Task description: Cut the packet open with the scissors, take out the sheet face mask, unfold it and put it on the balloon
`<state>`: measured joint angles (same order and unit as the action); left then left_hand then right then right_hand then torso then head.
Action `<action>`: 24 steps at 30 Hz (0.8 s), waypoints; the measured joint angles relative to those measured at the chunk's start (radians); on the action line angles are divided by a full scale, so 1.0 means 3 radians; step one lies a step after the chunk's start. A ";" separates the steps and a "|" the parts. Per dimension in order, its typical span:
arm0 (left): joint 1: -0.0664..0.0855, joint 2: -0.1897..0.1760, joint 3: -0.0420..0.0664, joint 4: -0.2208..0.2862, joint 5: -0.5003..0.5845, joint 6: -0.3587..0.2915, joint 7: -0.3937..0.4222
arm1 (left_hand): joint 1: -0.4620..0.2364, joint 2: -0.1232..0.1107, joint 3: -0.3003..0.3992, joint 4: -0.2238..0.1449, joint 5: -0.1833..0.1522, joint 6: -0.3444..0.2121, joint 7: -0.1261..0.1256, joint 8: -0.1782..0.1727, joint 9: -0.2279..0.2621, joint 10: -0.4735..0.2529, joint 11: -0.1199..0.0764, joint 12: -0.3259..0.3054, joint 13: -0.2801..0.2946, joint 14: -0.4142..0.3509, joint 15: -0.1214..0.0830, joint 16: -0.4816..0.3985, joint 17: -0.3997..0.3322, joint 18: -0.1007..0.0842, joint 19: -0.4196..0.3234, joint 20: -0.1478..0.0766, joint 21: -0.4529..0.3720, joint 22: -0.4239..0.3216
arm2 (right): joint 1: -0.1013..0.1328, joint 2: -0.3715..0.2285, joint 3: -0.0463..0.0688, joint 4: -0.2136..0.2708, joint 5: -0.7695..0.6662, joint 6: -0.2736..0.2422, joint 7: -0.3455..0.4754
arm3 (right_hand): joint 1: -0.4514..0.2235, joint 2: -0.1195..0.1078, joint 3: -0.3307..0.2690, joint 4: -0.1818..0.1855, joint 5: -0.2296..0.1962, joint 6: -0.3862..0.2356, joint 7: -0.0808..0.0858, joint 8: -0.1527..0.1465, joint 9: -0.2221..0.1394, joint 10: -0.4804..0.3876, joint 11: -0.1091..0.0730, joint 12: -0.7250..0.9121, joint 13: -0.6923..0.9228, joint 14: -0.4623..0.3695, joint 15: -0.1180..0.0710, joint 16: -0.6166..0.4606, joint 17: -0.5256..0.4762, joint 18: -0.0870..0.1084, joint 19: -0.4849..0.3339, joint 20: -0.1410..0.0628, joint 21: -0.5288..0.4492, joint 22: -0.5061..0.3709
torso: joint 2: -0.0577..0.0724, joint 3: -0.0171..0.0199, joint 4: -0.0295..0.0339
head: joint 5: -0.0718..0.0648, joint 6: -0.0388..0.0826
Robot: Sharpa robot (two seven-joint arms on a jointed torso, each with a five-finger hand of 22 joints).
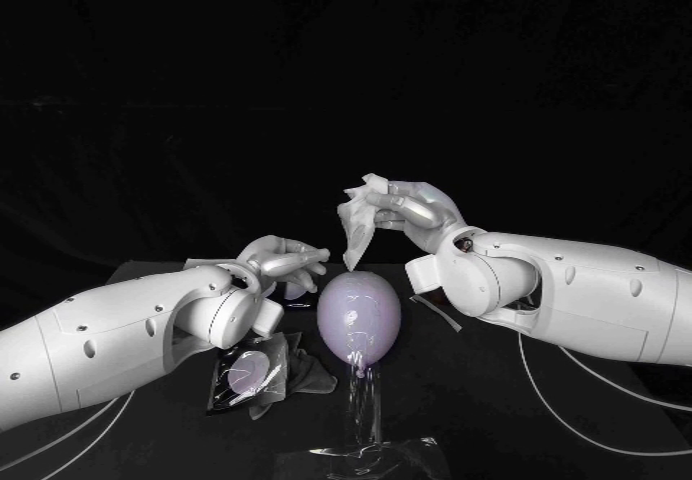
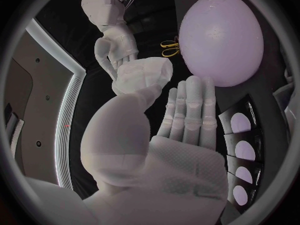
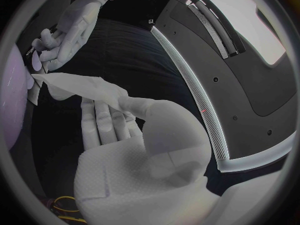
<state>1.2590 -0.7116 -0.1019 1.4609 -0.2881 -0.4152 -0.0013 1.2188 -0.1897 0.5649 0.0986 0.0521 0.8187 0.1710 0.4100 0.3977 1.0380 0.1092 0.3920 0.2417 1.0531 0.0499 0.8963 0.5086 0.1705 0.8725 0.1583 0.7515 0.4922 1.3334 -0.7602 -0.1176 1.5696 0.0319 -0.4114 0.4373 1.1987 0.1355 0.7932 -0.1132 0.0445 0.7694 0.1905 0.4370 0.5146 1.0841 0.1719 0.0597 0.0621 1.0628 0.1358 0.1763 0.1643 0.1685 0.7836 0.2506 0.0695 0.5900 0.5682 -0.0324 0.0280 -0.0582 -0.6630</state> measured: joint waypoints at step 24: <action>0.0000 0.0244 0.0019 -0.0712 0.0322 0.0643 0.0577 | 0.0435 -0.0005 -0.0208 -0.0023 0.0000 -0.0405 0.0048 -0.0155 -0.0290 -0.0570 0.0204 -0.0592 -0.0579 -0.1314 0.0449 -0.1595 -0.0840 -0.0236 -0.0819 0.0443 -0.1617 -0.1005 | 0.0028 0.0003 0.0001 0.0040 0.0012 0.0007 -0.0007 | 0.0000 0.0000 0.0000 0.0000 -0.0002 0.0007 0.0007 -0.0004 -0.0001 0.0000 0.0000 -0.0001 0.0000 0.0000 0.0000 0.0000 -0.0001 -0.0024 0.0000 0.0000 0.0000 -0.0002 | 0.0000 -0.0002 -0.0002 | 0.0018 0.0030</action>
<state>1.2590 -0.6385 -0.0960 1.2473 -0.1916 -0.2224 0.1717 1.3494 -0.1913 0.5024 0.0918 0.0521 0.6973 0.1855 0.3635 0.3105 0.8670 0.1702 0.2145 0.0681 0.6588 0.1848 0.4177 0.2566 0.0997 0.6267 0.2912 0.2664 0.1906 1.3419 -0.7592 -0.1173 1.5815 0.0353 -0.4093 0.4351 1.1986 0.1354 0.7931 -0.1131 0.0438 0.7716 0.1928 0.4359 0.5143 1.0840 0.1720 0.0593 0.0620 1.0628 0.1358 0.1763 0.1640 0.1614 0.7836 0.2506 0.0695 0.5895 0.5682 -0.0329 0.0273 -0.0527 -0.6541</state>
